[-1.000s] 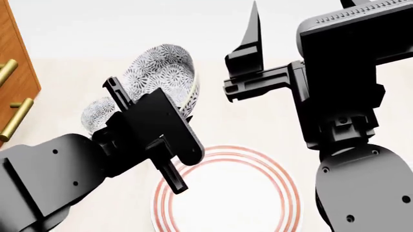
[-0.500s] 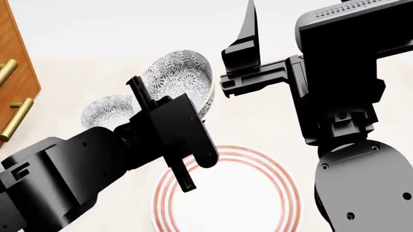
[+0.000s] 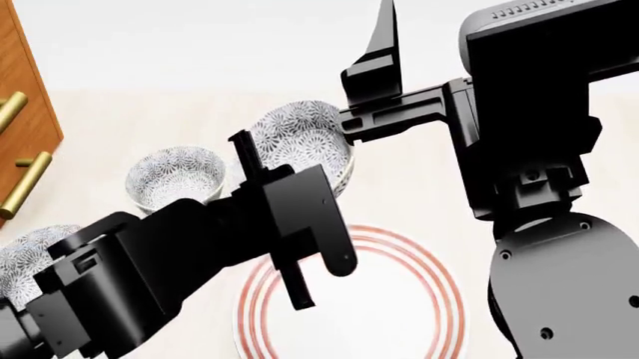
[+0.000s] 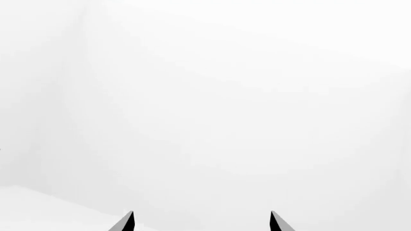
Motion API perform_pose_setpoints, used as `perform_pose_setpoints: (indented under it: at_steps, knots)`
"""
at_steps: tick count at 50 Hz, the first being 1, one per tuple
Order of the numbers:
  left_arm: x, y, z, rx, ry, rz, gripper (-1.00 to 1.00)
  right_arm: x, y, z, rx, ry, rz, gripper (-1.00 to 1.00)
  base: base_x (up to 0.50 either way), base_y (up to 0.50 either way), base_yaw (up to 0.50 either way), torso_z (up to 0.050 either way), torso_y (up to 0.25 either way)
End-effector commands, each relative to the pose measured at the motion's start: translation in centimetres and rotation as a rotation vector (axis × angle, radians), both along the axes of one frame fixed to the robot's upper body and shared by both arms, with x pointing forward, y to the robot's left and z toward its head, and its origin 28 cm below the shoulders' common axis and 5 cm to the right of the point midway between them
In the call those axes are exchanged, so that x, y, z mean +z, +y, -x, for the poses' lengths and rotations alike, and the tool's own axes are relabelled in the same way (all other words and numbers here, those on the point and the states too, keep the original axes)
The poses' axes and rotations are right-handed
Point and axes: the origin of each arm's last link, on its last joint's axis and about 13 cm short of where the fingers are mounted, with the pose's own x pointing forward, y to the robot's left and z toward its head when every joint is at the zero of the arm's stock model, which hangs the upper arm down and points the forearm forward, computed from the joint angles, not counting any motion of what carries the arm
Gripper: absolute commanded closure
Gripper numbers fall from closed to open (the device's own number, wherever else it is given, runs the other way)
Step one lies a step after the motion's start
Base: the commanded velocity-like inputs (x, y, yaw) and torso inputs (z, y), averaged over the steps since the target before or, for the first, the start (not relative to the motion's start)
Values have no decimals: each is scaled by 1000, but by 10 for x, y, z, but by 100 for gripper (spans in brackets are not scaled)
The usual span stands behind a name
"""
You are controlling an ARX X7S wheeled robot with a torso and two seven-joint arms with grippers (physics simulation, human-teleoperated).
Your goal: Put the bowl at the front on the plate.
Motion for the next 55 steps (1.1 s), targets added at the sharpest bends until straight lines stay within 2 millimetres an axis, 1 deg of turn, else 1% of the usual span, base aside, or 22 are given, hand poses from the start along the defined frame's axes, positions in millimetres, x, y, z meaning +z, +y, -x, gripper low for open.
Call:
perform_pose_setpoints:
  at_steps: [1,7,14,18,20,21,31,36,39,43,48,55]
  knots:
    - [-4,-6,-3,-32,-3,-36,100,0,1,0,5,-2,2,-100,0,0,0,0,0]
    - [-7,-7,-6,-49,27,-49,100,1,1,0,5,-2,5,-100,0,0,0,0,2]
    - [-12,-8,-5,-80,39,-102,100,0,1,0,5,-1,3,-100,0,0,0,0,0]
    - [-11,-8,-5,-97,48,-107,100,-1,0,0,1,0,1,-100,0,0,0,0,0]
    - [-11,-9,-5,-74,83,-118,100,-2,0,-1,1,3,-3,-100,0,0,0,0,0]
    - [-11,-10,-4,-90,87,-119,100,-3,-1,-1,0,5,-5,-100,0,0,0,0,0]
    - [-11,-12,-2,-116,93,-121,100,-4,-2,-1,-4,7,-7,-100,0,0,0,0,1]
    - [-11,-17,1,-150,106,-118,100,-5,-2,-1,-4,7,-12,-100,0,0,0,0,0]
    - [-10,-19,-1,-149,97,-120,100,-5,-2,-1,-4,6,-14,-100,0,0,0,0,0]
    - [-13,-20,-4,-158,109,-126,100,-3,-3,0,-9,3,-17,-100,0,0,0,0,0]
    - [-14,-22,-3,-177,114,-130,100,-2,-3,0,-9,2,-16,-100,0,0,0,0,0]
    - [-24,-24,-2,-198,144,-153,100,-3,-3,0,-8,3,-16,-100,0,0,0,0,1]
